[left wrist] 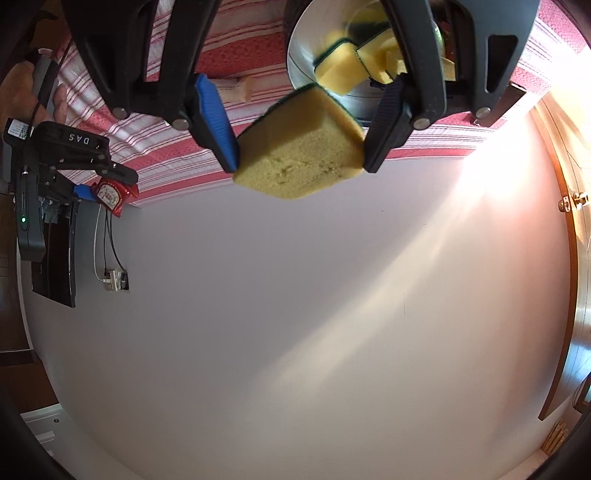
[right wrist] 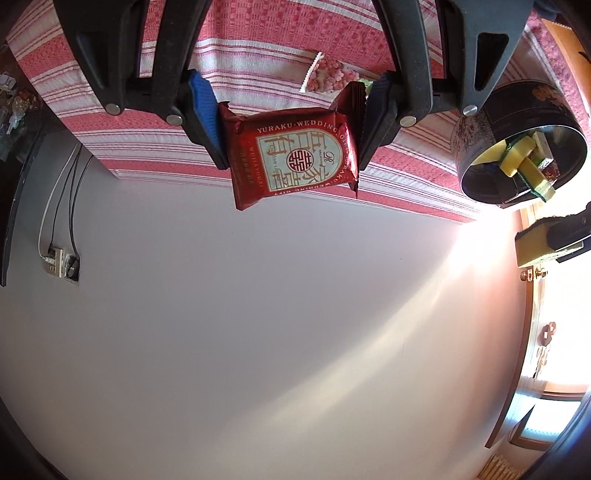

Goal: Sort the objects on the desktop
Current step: 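Carry the red packet and yellow sponge over the tin with both grippers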

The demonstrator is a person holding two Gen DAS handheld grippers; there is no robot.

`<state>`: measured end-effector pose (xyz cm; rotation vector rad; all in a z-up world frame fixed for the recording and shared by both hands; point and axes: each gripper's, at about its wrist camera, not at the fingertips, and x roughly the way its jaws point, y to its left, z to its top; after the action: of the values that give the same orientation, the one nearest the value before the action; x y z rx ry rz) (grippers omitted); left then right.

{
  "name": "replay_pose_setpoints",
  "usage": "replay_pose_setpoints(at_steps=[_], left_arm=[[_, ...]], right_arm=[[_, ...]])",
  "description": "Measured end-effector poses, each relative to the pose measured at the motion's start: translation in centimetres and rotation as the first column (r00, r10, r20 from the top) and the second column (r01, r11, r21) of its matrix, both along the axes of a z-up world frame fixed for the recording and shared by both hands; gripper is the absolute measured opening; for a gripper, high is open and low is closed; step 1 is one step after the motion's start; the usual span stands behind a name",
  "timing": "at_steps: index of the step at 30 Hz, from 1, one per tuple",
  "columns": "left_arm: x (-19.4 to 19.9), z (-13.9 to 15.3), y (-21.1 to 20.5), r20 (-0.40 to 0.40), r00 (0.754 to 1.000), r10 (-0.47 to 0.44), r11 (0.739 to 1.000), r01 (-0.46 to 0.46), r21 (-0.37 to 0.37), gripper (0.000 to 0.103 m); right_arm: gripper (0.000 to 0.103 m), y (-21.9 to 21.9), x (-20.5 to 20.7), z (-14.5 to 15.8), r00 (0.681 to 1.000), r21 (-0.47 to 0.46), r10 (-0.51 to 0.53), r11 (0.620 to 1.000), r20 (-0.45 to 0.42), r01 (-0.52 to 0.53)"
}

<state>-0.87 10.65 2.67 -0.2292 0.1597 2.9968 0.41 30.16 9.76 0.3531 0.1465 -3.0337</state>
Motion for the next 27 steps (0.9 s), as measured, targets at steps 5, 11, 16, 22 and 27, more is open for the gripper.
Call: replay_pose_setpoints(at_steps=[5,11,16,22,27], left_arm=[[0.5,0.2,-2.0,0.025,0.999,0.042,0.999,-0.042,-0.013,0.069],[1.6,0.4,-5.0,0.052,0.995,0.080,0.997,-0.079,-0.026,0.069],[1.9,0.2,-6.8,0.076,0.994,0.081,0.996,-0.079,-0.032,0.069],[1.4,-0.8,-9.5,0.154,0.985,0.084,0.996,-0.083,-0.013,0.069],[0.3,-1.8,-11.0,0.209,0.974,0.093,0.996,-0.094,-0.004,0.069]], right_arm=[[0.068,-2.4,0.3,1.0,0.999,0.030,0.043,0.999,-0.015,-0.043],[0.068,-4.6,0.7,2.5,0.994,0.033,0.102,0.994,-0.028,-0.101],[0.068,-7.1,0.9,3.6,0.987,0.048,0.158,0.987,-0.036,-0.156],[0.068,-10.4,0.3,3.6,0.975,0.069,0.221,0.973,-0.015,-0.220],[0.068,-12.0,0.0,2.9,0.964,0.086,0.264,0.960,0.019,-0.265]])
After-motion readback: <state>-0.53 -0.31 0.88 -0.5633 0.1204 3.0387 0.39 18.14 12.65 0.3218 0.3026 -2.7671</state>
